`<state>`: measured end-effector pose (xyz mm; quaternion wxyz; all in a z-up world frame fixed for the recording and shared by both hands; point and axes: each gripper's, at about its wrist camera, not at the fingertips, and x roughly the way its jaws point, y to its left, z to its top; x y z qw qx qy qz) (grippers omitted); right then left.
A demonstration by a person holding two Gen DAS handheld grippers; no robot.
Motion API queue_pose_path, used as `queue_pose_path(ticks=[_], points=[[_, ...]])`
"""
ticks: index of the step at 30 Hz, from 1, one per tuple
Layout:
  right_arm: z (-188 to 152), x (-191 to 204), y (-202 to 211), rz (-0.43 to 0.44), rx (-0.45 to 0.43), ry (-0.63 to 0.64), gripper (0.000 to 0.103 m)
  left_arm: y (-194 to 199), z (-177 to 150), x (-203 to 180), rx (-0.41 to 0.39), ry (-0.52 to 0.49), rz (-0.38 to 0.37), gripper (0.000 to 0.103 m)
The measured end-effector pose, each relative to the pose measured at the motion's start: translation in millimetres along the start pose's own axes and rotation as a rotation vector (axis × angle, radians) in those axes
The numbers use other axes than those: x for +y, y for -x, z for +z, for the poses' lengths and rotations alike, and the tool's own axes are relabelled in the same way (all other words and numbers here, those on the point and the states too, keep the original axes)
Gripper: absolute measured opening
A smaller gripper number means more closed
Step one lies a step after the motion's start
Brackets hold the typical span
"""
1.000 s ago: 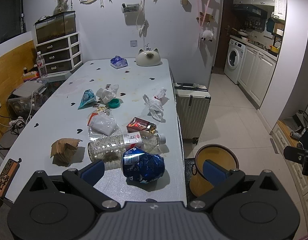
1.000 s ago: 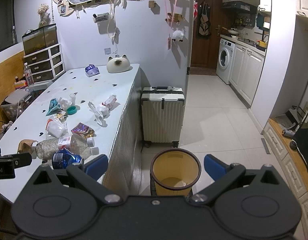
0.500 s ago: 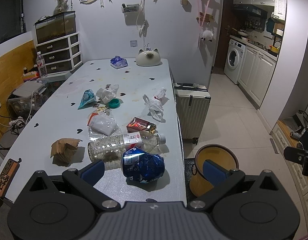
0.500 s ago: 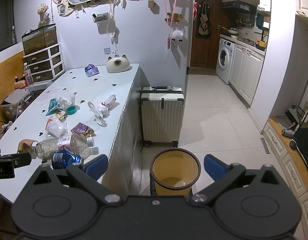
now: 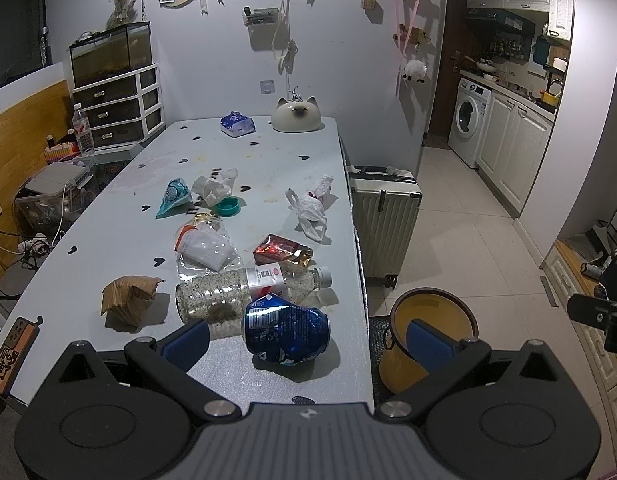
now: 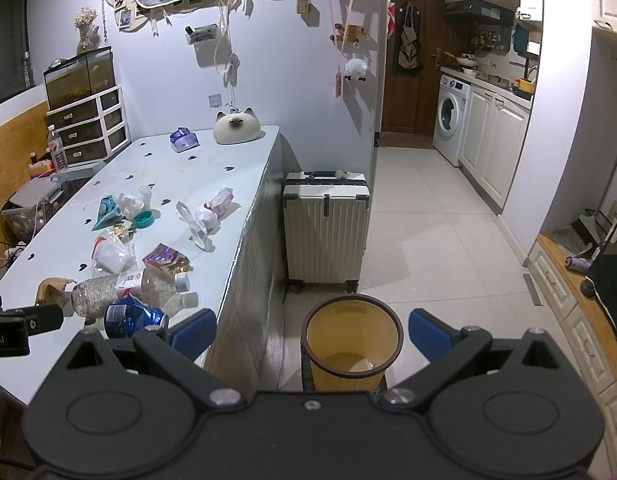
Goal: Collect trash
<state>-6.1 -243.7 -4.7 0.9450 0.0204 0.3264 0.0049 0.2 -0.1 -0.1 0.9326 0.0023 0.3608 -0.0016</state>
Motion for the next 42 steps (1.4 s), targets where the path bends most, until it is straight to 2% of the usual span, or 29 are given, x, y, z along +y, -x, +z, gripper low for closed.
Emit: queue_pose_path(ticks=[42], points=[[4.1,-0.8,-2.3,0.014,0.001,0.003,0.103,0.8,-1.1,-1.1,-0.004,0.016,-0.007,0.103]])
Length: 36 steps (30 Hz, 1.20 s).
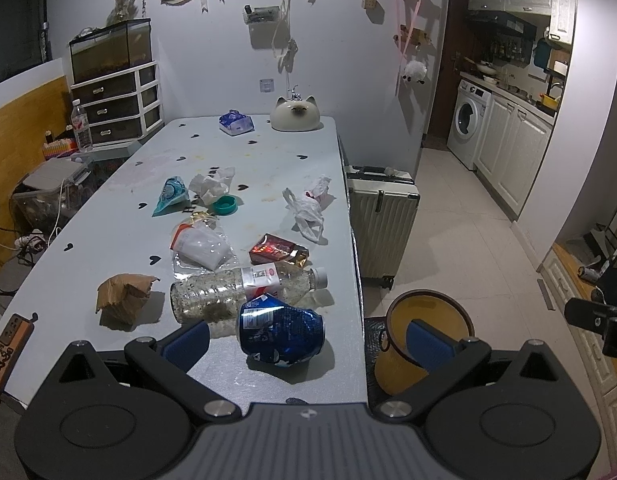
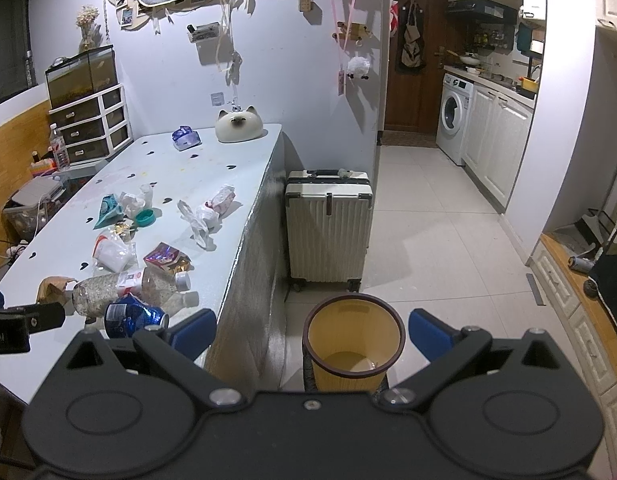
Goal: Collect trash
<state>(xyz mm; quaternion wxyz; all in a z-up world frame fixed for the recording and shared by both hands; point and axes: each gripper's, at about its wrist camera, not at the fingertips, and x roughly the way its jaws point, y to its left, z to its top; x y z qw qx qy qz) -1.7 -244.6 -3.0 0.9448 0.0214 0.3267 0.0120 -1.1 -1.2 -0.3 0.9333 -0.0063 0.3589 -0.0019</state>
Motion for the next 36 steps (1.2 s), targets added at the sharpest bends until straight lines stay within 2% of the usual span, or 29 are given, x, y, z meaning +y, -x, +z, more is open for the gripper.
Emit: queue_pose_path(ticks=[5,11,17,22,27,32,36], points=[[-1,-11,-4,0.035,-0.011,0.028,0.103,-1,-3,-5,-0.013,0.028,0.030,0.103],[8,-16,-18,0.109,-0.016,0.084,0.103,5,-10,-3,-0.025,0.104,0.127,0.103],[15,-1,-36,0.198,-0.005,0.147,0.103,14,-19,20,-0.014,0.194,0.217,0.103],[23,32,-58,0.270,-0.014,0.186,0.103,6,-16,61,-0.004,0.253,0.257,0.103],[23,70,-92,0.366,-0.039,0.153,0.103,-11,-5,118,0.013,0.262,0.268,0.103],[19,116,-135,0.419,0.015,0.099,0.103,-33,14,180,0.040,0.271,0.253,0.103],[9,149,-168,0.441,0.082,0.078,0.103,-56,27,225,0.078,0.287,0.200,0.103]])
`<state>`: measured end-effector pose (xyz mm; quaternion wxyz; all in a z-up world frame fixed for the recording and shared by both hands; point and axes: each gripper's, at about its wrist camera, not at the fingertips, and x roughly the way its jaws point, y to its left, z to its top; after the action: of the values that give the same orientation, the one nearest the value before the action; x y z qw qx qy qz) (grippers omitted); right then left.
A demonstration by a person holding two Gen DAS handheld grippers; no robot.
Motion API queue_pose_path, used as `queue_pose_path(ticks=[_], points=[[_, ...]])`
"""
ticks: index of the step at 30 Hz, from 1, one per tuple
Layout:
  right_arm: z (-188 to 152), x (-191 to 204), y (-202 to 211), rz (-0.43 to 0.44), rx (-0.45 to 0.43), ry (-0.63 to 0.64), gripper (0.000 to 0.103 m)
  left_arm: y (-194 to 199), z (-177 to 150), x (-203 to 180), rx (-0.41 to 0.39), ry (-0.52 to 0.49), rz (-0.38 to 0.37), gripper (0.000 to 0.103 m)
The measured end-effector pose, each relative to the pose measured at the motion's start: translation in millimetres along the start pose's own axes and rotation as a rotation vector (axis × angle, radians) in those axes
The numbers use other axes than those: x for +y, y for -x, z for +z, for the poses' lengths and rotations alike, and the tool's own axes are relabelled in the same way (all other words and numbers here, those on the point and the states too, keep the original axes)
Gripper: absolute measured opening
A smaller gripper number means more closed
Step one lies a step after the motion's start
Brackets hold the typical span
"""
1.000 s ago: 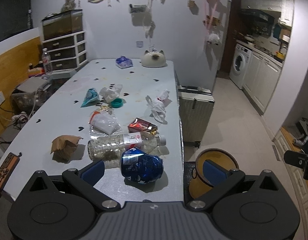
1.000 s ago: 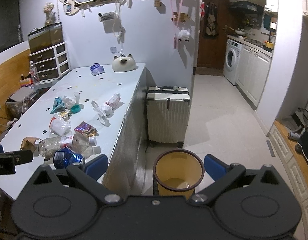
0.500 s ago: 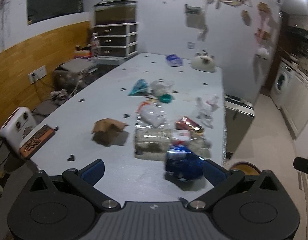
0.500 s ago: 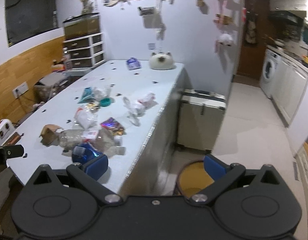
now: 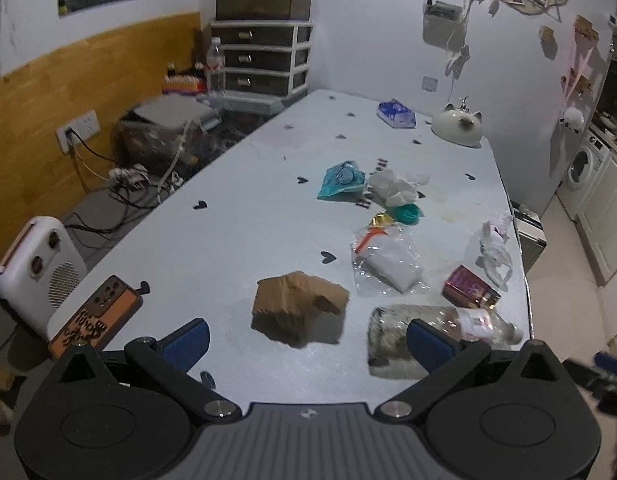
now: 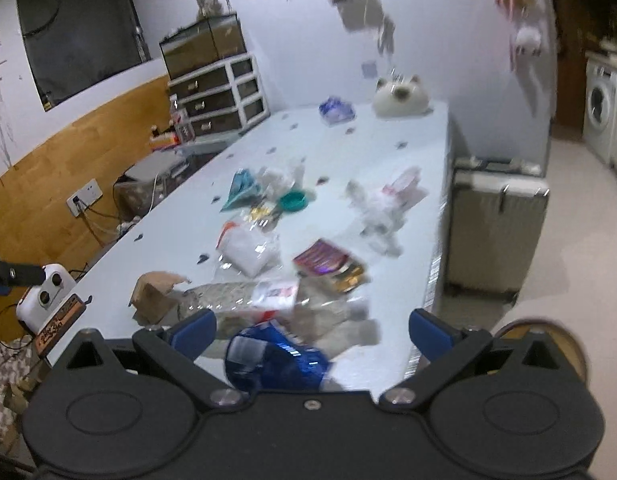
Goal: Collect trash
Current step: 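Grasp the cardboard scrap with the left gripper while the right gripper grasps the crushed blue can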
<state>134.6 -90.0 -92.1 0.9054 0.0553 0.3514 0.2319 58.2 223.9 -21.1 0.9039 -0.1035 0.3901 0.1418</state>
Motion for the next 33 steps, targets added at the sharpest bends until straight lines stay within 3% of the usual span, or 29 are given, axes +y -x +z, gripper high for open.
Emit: queue_pose_path(ticks=[5,11,22,29,33], points=[[-12,9,-55,0.008,0.116,-0.008,0.103,-33,24,28,0.044,-0.017,-0.027,0.103],[-22,5,-99,0.024,0.237,-0.019,0.103,-74,38,39,0.064,-0.143,-0.056,0.103],[-36,49,-82,0.076,0.340,0.066,0.102,-156,29,24,0.128,-0.354,-0.217,0.103],[-31,62,-87,0.026,0.371,0.178,0.100,-199,19,18,0.169,-0.444,-0.206,0.102],[-23,68,-98,-0.017,0.384,0.315,0.100,-216,22,26,0.199,-0.413,-0.203,0.099]])
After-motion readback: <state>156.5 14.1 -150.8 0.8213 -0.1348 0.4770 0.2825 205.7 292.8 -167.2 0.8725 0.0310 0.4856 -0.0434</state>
